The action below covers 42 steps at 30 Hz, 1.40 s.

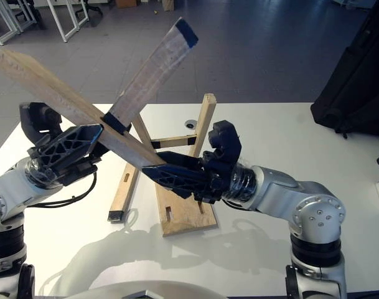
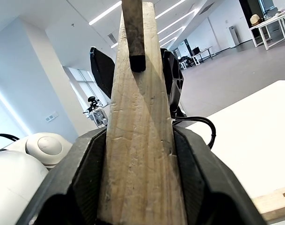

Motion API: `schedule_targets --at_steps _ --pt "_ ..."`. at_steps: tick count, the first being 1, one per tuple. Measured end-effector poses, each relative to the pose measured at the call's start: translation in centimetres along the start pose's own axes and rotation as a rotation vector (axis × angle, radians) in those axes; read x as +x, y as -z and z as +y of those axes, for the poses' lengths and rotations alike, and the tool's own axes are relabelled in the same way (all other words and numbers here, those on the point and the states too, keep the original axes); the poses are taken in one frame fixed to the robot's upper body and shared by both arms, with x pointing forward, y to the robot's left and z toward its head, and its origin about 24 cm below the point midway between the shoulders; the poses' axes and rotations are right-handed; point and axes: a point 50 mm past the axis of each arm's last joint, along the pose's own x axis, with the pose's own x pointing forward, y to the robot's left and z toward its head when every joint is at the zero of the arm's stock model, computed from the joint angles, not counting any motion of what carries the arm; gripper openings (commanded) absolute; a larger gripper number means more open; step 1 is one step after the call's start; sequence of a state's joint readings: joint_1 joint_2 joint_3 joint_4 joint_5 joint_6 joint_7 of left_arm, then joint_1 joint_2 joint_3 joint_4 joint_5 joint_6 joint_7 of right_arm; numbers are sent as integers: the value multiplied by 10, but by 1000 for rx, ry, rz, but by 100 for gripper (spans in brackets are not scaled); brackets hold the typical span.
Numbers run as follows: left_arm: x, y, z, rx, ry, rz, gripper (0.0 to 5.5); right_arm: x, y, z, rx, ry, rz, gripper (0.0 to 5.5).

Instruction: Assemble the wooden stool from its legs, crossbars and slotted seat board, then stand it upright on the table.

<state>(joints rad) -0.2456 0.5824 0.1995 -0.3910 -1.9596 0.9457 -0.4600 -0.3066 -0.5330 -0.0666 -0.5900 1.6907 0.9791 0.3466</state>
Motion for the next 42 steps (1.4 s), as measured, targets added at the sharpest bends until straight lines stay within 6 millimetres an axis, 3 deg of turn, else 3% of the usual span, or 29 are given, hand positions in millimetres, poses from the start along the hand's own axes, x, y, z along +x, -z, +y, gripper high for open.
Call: schedule_targets --at_steps 5,10,14,17,20,24,29,33,42 --pt "1 2 2 7 -39 11 244 -2 2 -3 7 6 13 202" --pt "1 3 5 32 -95 -7 219 -6 -3 -9 76 34 -27 325" --pt "-3 -3 9 111 -157 -37 204 -31 -15 -18 16 177 -31 366" --pt "-12 -4 20 301 -322 -2 204 -64 -23 -38 -46 405 -59 366" --pt "-18 9 29 467 -439 151 204 -85 -15 -52 -61 558 -79 366" --pt "-17 32 30 594 -397 311 204 -101 7 -61 -53 674 -63 366" --pt "-27 49 31 642 -268 387 204 -108 23 -65 -50 723 -41 366" --pt "-47 68 56 659 -288 472 204 -106 31 -70 -42 720 -21 366" --pt "-50 82 74 665 -301 422 204 -102 32 -78 -46 699 7 366"
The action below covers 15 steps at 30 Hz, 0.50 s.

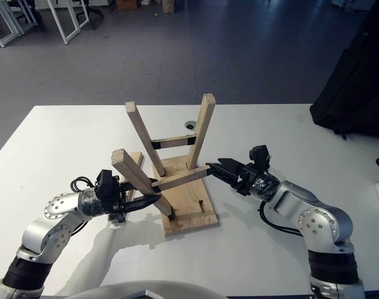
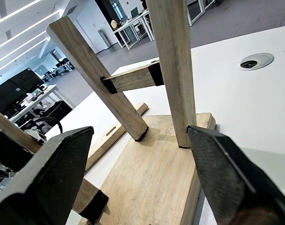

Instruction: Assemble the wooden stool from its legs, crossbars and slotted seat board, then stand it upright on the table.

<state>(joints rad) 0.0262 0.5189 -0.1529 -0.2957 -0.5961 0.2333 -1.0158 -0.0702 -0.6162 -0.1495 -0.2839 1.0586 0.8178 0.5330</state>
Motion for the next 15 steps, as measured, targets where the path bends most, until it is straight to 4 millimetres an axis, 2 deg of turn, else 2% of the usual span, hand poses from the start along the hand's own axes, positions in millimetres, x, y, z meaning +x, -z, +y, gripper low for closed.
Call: schedule_targets --at_steps 5,9,15 --pt "-4 6 2 39 11 27 204 3 0 1 -2 -8 5 366" --pt "2 0 7 199 30 101 204 3 1 1 0 -8 6 366" --pt "14 -4 3 337 72 229 204 -4 30 -10 -75 93 152 366"
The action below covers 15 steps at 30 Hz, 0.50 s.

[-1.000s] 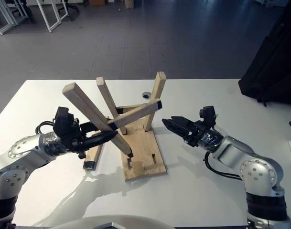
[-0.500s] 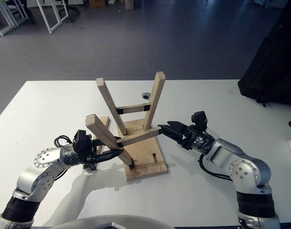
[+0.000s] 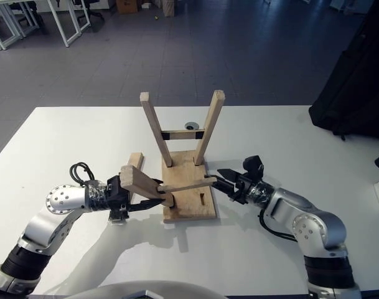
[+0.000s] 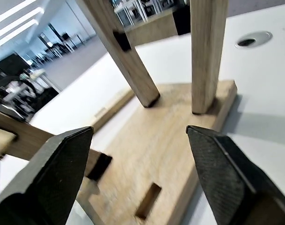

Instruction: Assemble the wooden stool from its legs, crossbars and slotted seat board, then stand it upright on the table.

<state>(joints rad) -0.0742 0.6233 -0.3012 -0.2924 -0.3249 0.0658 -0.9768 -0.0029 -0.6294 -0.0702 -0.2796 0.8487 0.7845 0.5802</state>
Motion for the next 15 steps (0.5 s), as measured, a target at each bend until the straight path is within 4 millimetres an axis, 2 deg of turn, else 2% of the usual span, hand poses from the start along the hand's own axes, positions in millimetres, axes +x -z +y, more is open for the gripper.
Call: schedule_targets --at_steps 3,7,15 --pt "1 -4 2 41 46 61 204 -2 21 -7 -58 58 95 366" --pt "1 -8 11 -13 83 94 204 -2 40 -12 -108 107 168 366" --pt "10 -11 31 -90 162 147 204 1 46 -6 -243 115 163 366"
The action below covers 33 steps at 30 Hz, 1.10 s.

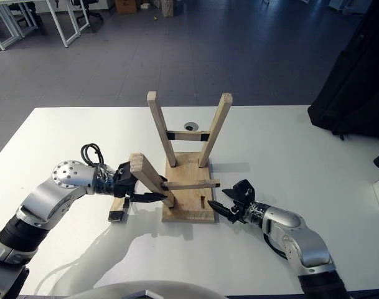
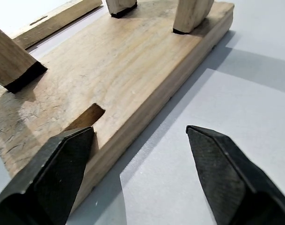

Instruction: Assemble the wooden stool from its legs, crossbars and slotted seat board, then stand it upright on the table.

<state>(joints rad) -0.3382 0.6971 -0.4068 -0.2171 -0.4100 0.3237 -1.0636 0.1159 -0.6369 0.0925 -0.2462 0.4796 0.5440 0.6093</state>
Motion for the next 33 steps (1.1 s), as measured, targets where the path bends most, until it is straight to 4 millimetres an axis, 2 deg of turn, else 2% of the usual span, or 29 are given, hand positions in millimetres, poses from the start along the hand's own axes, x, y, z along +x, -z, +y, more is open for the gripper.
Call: schedule_targets --at_steps 5,12,15,20,27,29,31,32,33 --pt "2 0 2 -3 15 6 204 3 1 6 0 -3 -12 366" --pt "-2 9 6 -93 17 -44 204 5 0 9 5 1 -16 366" --pt "-1 11 5 -40 -1 -75 204 5 0 10 7 1 -13 366" --pt "2 12 -9 77 -30 -86 204 5 0 10 10 3 -14 366" --pt "0 9 -16 138 -54 -48 204 7 0 11 8 21 -20 366" --pt "0 8 -15 142 -55 -36 258 8 -1 11 0 32 -21 366" --pt "-2 38 -21 71 -26 173 284 9 -1 12 2 32 -24 366" --pt "-2 50 -29 7 0 210 301 9 -2 13 -1 31 -28 366" --pt "-2 50 -29 4 0 211 312 9 -3 12 -4 33 -27 366"
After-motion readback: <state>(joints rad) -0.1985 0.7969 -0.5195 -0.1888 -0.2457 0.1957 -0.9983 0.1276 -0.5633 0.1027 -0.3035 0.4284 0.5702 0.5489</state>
